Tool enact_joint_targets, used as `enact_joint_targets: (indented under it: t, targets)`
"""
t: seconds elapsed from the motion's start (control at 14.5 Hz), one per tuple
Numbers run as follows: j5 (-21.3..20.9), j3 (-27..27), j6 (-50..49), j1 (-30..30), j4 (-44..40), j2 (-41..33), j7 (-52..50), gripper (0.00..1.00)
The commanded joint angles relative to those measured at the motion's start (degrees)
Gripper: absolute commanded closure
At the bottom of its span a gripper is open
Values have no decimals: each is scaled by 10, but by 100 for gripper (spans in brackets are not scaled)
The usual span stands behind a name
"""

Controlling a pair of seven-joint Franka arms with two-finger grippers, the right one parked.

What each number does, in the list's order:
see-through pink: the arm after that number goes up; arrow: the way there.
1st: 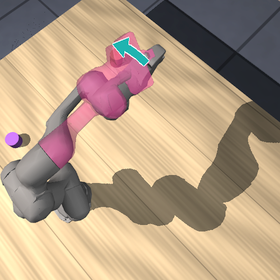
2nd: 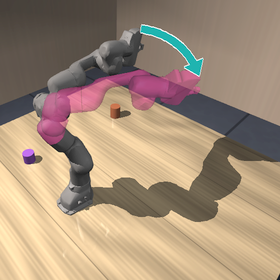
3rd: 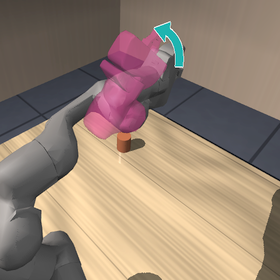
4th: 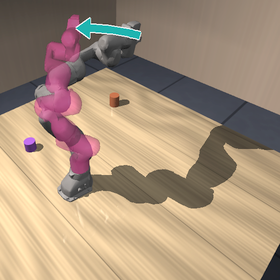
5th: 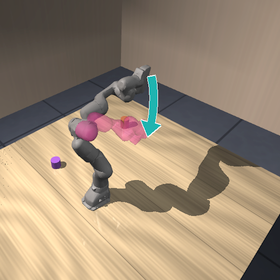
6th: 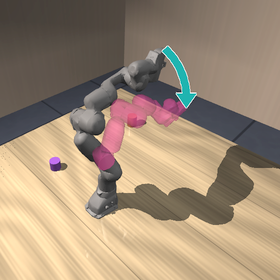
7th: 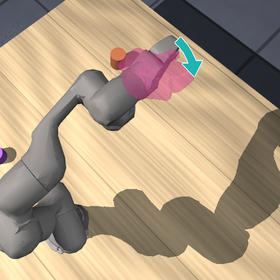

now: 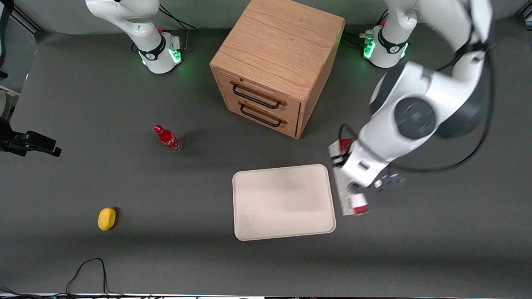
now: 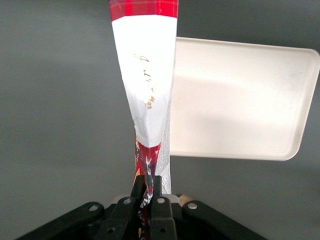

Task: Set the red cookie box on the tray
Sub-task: 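Carry the held cookie box over the white tray and lower it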

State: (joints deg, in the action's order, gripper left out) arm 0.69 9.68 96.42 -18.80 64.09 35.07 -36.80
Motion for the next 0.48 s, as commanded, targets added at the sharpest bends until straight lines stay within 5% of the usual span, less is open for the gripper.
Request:
enact_joint_targets:
  t: [0.0,0.41]
  targets:
    - [-8,-5,12,-25,-111,98,-23,100]
    - [-52,-4,125,-35,-12,122,-20,100]
